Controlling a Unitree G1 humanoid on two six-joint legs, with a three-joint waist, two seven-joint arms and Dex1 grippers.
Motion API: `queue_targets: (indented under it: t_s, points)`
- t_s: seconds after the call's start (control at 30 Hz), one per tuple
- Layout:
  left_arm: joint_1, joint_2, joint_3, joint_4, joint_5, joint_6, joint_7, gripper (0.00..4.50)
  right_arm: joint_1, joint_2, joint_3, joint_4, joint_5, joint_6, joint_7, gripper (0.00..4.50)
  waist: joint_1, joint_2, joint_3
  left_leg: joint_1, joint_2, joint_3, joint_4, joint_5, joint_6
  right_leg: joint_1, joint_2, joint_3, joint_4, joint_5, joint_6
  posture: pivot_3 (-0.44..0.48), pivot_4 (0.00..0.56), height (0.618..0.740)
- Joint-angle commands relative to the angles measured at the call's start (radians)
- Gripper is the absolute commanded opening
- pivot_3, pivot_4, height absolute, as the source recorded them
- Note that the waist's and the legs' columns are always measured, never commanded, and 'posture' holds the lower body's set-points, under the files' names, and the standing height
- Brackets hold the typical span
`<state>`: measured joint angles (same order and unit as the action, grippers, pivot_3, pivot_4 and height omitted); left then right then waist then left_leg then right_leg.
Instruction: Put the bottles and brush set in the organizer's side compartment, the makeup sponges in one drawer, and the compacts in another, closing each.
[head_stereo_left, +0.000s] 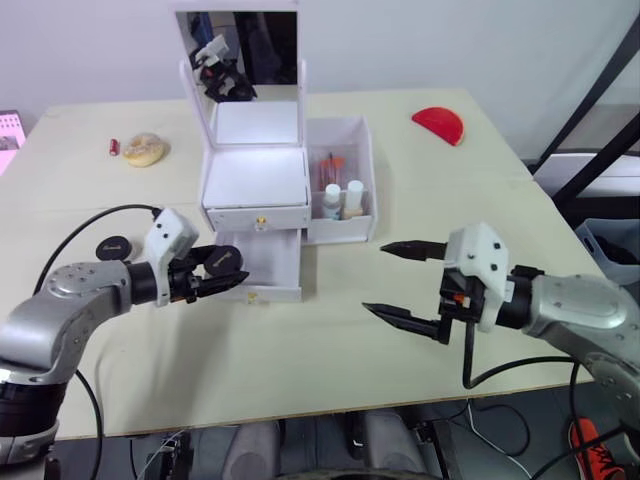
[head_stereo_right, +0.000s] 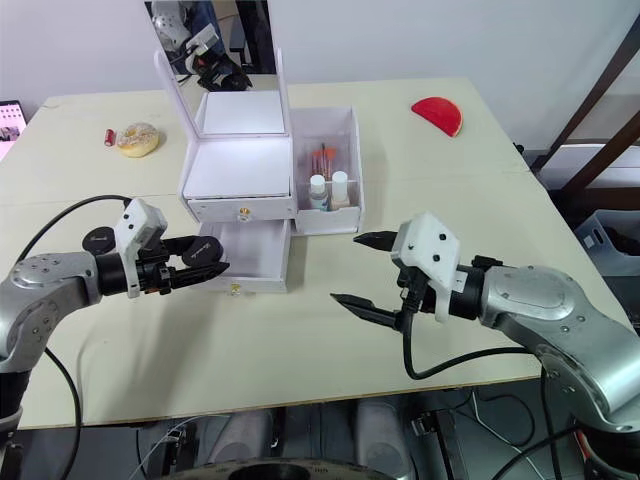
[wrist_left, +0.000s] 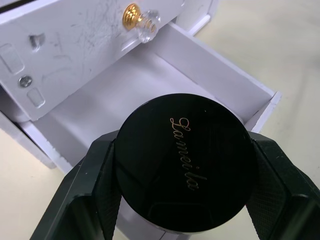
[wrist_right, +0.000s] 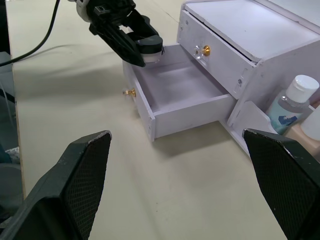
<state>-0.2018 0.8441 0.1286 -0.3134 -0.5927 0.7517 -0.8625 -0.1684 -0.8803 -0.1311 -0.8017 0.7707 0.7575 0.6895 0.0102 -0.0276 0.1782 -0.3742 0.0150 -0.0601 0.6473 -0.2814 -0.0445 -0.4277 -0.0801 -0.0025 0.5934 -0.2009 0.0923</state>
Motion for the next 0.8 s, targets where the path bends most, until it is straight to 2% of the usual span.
queue_targets:
  t_s: [0.03,0.07,0.13,0.2,0.4,0.8]
  points:
    - [-0.006,-0.003,-0.002,-0.007,0.011,-0.019,-0.004,2.68,-0.007,-0.005,-0.036,-0.026,0.020,-0.006,-0.006,4.50,0.000,0.000,0.000,0.000,0.000,0.000,0.000,0.000,0.000,0.000,0.000,0.000,0.000,0.000,0.000,0.000,0.150,0.739]
    - [-0.005,-0.006,-0.001,-0.008,0.011,-0.017,-0.004,2.68,-0.008,-0.006,-0.037,-0.026,0.021,-0.005,-0.006,4.50,0.000,0.000,0.000,0.000,0.000,0.000,0.000,0.000,0.000,0.000,0.000,0.000,0.000,0.000,0.000,0.000,0.150,0.739]
    - [-0.005,-0.014,0.000,-0.010,0.012,-0.017,-0.002,3.76,-0.008,-0.007,-0.038,-0.025,0.021,-0.006,-0.006,4.50,0.000,0.000,0.000,0.000,0.000,0.000,0.000,0.000,0.000,0.000,0.000,0.000,0.000,0.000,0.000,0.000,0.150,0.739]
    - [-0.006,-0.026,0.006,-0.008,0.011,-0.019,0.003,4.42,-0.009,-0.009,-0.036,-0.024,0.021,-0.007,-0.006,4.50,0.000,0.000,0.000,0.000,0.000,0.000,0.000,0.000,0.000,0.000,0.000,0.000,0.000,0.000,0.000,0.000,0.150,0.739]
    - [-0.006,-0.040,0.021,-0.008,0.013,-0.014,0.008,4.42,-0.008,-0.011,-0.035,-0.020,0.019,-0.008,-0.004,4.50,0.000,0.000,0.000,0.000,0.000,0.000,0.000,0.000,0.000,0.000,0.000,0.000,0.000,0.000,0.000,0.000,0.150,0.739]
    - [0.024,0.000,0.091,-0.012,0.000,-0.019,-0.019,4.42,-0.009,-0.007,-0.021,-0.006,0.001,-0.019,0.006,4.50,0.000,0.000,0.000,0.000,0.000,0.000,0.000,0.000,0.000,0.000,0.000,0.000,0.000,0.000,0.000,0.000,0.150,0.739]
